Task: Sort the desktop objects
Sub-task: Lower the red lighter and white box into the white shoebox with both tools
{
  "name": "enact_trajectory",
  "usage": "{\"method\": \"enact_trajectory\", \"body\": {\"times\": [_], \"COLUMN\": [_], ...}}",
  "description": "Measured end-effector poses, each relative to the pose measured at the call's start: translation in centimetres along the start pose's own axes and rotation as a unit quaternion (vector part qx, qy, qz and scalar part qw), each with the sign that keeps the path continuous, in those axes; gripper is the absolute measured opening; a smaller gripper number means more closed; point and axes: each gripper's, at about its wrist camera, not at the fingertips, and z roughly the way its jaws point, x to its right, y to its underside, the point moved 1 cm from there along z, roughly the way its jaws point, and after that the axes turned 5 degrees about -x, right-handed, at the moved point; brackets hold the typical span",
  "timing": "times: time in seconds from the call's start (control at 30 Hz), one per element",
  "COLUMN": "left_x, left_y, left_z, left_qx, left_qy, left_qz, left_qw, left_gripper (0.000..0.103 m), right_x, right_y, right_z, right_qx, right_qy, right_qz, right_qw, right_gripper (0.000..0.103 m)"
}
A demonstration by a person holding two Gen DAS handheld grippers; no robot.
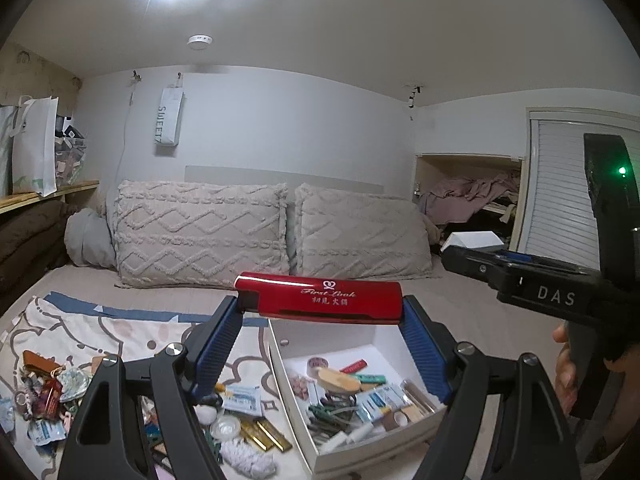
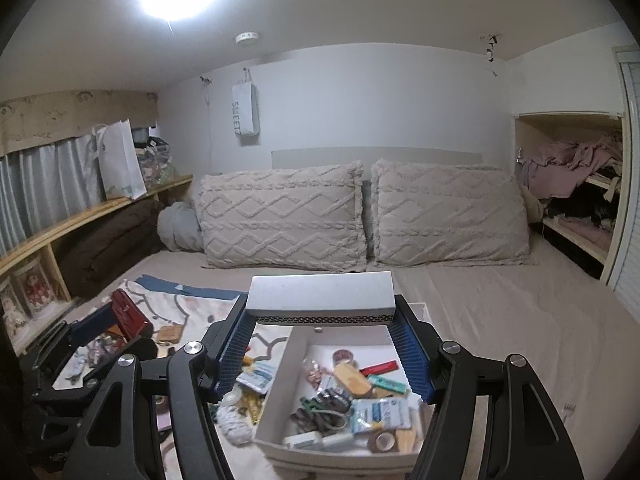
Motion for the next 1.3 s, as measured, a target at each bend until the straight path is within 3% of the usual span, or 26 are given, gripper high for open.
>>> {"method": "enact_trajectory", "body": {"times": [0.5,0.83,1.3], "left_x": [0.7,1.3,2.8], "left_y": [1.9,3.4,4.7], "left_z": [9.9,13.7,17.6], "left_qx": [-0.038,-0.066,-0.139], "left_qy": [-0.009,-0.025,-0.023], "left_qz": [-0.001,0.018,0.003], "left_qw": [0.9992,0.9974,0.9900], "left_gripper": [0.080,0.080,0.080], "right_x": [7.5,7.5,8.2], "right_y": [0.2,2.2,7.3], "right_z": [8.6,15.3,20.6], "right_qx": [-0.052,-0.130,-0.284], "right_qy": [0.004,-0.004,0.013], "right_qz": [0.008,-0.015,-0.047], "right_qw": [0.999,0.991,0.958], "right_gripper": [0.068,0.068,0.068]}}
